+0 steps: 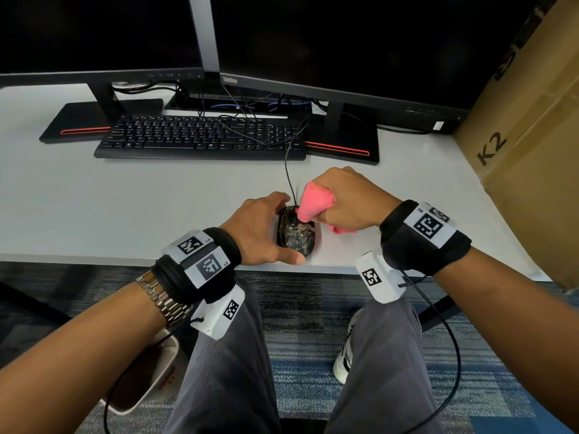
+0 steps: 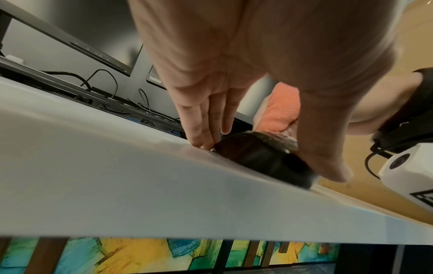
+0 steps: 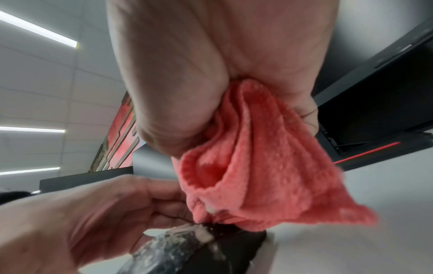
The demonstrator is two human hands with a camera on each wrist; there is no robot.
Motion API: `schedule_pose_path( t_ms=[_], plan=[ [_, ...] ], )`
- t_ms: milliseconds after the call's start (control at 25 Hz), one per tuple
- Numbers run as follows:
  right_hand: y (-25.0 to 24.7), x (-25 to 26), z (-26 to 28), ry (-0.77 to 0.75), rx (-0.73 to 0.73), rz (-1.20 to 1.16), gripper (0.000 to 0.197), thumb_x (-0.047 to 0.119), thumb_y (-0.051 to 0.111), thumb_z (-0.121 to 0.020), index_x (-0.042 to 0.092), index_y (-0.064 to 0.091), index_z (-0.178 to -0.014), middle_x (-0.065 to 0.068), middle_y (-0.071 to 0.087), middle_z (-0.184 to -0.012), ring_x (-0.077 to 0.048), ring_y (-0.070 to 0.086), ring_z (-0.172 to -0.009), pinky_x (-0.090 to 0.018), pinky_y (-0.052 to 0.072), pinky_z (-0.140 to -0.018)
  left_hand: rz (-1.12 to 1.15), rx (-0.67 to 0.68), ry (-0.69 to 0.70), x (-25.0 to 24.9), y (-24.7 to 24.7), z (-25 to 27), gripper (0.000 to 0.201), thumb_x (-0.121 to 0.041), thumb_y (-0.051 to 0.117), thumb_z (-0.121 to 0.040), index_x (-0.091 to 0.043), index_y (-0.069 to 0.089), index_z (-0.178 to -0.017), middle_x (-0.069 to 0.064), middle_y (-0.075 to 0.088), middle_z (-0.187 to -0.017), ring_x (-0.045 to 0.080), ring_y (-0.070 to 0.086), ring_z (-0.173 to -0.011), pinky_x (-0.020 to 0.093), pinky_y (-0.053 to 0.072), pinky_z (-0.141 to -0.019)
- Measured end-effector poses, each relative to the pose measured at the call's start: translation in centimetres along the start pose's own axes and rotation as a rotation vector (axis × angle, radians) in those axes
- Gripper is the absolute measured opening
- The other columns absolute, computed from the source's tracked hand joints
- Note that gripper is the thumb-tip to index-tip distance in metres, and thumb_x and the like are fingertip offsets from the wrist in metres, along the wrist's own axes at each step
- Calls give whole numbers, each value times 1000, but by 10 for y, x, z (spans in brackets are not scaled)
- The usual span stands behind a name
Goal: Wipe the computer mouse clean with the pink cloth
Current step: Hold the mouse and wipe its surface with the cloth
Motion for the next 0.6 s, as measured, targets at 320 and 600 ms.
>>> schedule_pose_path(
  t_ms=[320,600],
  plan=[
    [-10,5,-6,-27,6,63,43,51,50,-58,29,78,-83,-6,77,-75,-21,72,-55,-41,61,-69,-7,-15,-5,2,0,0,114,-48,89,-54,-13,31,-147,7,50,-143,25,49,-129,34,40,-107],
    [1,11,-4,-20,94,96,31,33,55,-64,23,77,-84,-9,76,-75,-25,71,-54,-44,61,-69,-6,-21,-1,4,0,-2,115,-54,88,-50,-13,35,-144,5,55,-138,25,51,-126,39,42,-106]
  ],
)
Point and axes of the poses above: each hand's wrist, its own z-axis away from the middle knuckle, its own y-axis out of the palm, x = y × z, the point moved 5 cm from there along -z, towards the middle knuckle
